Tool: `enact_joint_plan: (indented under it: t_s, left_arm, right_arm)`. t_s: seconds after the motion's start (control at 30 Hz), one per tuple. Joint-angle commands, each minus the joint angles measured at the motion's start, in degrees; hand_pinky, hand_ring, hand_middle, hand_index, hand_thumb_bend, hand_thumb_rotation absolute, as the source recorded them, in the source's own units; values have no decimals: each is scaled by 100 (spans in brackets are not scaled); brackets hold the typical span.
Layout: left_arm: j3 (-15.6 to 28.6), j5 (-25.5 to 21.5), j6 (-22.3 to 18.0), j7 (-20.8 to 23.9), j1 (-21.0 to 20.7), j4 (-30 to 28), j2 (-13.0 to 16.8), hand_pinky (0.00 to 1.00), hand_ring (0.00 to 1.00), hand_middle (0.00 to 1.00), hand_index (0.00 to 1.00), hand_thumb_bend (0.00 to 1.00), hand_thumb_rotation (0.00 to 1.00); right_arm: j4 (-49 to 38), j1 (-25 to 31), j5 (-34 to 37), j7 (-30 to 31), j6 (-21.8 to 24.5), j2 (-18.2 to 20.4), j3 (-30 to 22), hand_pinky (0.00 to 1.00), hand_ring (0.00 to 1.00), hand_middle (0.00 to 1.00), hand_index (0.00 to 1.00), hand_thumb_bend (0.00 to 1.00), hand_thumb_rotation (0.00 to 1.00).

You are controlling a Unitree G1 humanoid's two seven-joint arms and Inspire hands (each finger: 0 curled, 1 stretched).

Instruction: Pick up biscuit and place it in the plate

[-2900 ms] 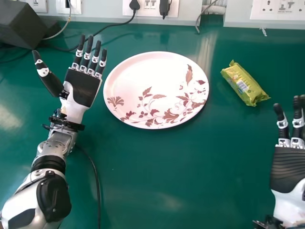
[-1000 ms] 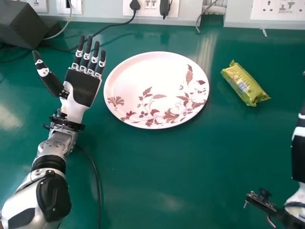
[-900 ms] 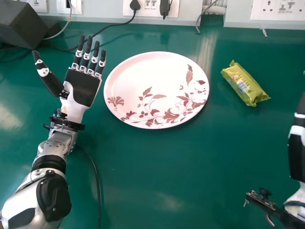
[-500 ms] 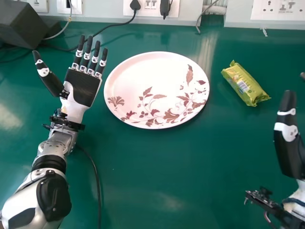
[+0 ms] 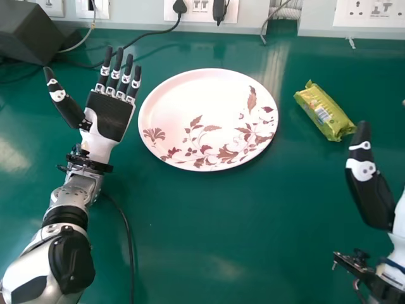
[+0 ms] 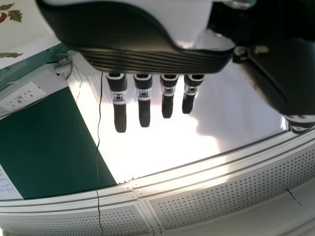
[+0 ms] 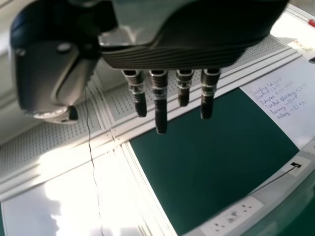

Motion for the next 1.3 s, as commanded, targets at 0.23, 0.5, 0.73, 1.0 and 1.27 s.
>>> enact_joint_plan:
  t_s: [0.23,0.5,0.73,1.0,1.27]
  left_arm:
    - [47,1,79,-38,356,266,-137,96,98,100,100,100,87]
    - [54,11,85,-77,318,316,-117,100,99,100,100,100,82]
    - [57,18,30,-45,265,381,-141,100,100,100,100,100,75]
    - [46,36,0,-81,237,441,-174,100,100,100,100,100,72]
    - [63,22,51,-76,220,477,-143,100,100,100,100,100,71]
  right_arm:
    - [-417,-425,-898,814,629,150,205,88,88,82,94,68,47]
    - [-550,-774,-1355,1393,925,68,274,89,89,84,96,67,47]
    - [-599,-1197,-1711,2022,1128,-1,279,88,89,83,96,66,51]
    - [-563,-1747,-1985,2592,1213,-141,135,89,89,84,96,66,48]
    - [-456,-2235,-2215,3184,1278,-225,3,90,89,84,95,66,49]
